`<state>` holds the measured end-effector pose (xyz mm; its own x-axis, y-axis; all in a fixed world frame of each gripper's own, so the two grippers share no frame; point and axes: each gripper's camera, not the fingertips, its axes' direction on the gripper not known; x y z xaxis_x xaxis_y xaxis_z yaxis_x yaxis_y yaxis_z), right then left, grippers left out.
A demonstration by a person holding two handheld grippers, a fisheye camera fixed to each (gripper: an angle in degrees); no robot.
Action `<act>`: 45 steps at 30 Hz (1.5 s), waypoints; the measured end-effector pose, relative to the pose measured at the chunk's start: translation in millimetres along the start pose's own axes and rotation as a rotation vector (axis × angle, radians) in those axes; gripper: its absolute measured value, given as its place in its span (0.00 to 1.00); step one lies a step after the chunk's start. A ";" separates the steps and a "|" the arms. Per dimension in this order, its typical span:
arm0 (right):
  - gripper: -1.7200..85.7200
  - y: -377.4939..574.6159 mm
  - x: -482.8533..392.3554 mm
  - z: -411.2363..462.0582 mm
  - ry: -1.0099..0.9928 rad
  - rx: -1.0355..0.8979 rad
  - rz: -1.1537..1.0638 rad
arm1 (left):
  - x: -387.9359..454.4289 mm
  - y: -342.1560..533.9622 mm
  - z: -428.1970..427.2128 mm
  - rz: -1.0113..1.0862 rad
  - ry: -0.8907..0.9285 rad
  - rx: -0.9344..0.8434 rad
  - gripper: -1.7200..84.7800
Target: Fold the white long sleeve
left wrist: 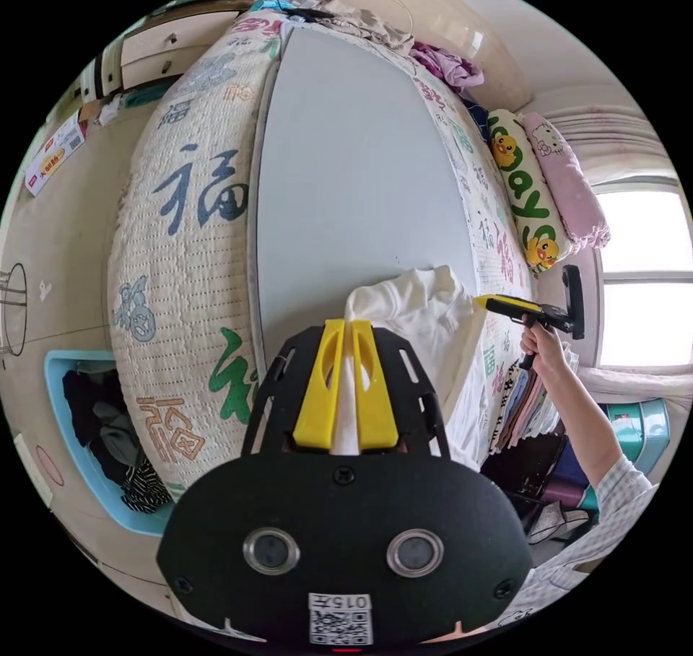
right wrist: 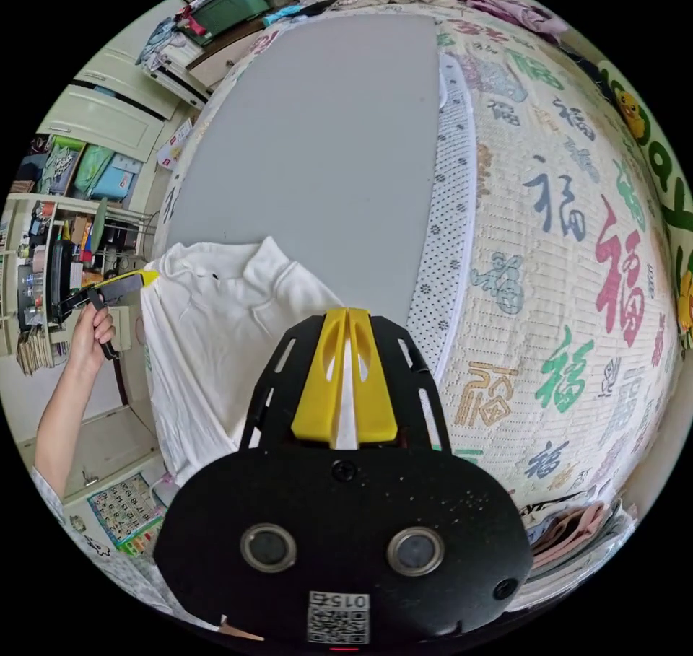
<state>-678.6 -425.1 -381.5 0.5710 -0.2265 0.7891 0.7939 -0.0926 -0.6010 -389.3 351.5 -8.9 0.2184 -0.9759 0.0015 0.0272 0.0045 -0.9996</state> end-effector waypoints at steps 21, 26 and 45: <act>0.02 361.0 42.7 -93.5 -0.330 0.139 0.053 | 72.7 255.2 -49.6 0.310 0.246 0.013 0.02; 0.02 438.4 37.9 12.8 -0.310 -0.109 0.188 | 46.4 336.1 29.8 0.116 0.180 -0.202 0.02; 0.04 418.3 -53.3 50.6 -0.298 -0.129 -0.059 | 106.2 352.6 59.8 0.021 0.048 -0.199 0.01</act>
<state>-366.3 -402.7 -668.6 0.5760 0.0747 0.8140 0.8052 -0.2239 -0.5492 -298.2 262.5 -359.6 0.1700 -0.9853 -0.0159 -0.1711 -0.0136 -0.9852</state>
